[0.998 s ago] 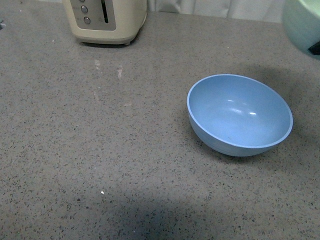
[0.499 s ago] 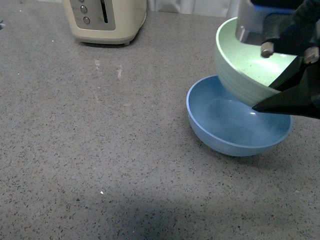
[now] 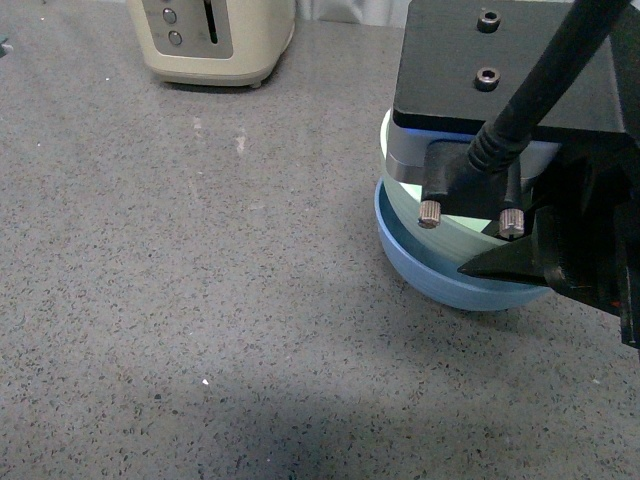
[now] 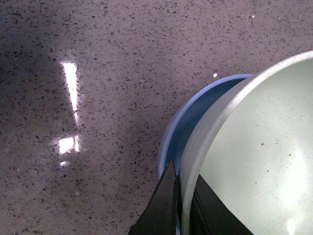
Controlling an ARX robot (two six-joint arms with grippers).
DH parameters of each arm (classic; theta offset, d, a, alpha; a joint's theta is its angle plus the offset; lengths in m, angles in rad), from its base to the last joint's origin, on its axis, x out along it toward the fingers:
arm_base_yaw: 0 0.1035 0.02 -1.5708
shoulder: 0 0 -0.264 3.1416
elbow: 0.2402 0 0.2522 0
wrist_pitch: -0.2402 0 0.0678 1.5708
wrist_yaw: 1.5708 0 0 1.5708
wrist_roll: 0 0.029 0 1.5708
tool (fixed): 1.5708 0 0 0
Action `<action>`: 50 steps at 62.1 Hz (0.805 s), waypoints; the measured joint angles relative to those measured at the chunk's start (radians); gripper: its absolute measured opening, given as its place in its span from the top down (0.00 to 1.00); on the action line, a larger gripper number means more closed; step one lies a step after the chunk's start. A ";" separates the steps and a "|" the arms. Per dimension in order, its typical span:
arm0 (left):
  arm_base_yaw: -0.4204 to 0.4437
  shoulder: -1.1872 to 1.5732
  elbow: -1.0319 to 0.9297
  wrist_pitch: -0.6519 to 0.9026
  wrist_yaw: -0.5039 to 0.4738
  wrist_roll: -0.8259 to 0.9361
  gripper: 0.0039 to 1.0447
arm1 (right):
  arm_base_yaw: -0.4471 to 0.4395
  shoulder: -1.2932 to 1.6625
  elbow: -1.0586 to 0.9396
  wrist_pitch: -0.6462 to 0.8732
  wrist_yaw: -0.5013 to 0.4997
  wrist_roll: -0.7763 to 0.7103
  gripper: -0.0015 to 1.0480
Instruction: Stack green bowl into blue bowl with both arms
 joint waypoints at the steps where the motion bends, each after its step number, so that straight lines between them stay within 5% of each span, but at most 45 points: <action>1: 0.000 0.000 0.000 0.000 0.000 0.000 0.06 | 0.000 0.001 0.000 0.000 0.000 0.000 0.98; 22: 0.000 0.000 0.000 0.000 0.000 0.000 0.06 | -0.011 0.011 -0.003 0.010 0.014 0.002 0.98; 50: 0.000 0.000 0.000 0.000 0.000 0.000 0.06 | -0.032 0.002 -0.003 0.042 0.024 0.026 0.35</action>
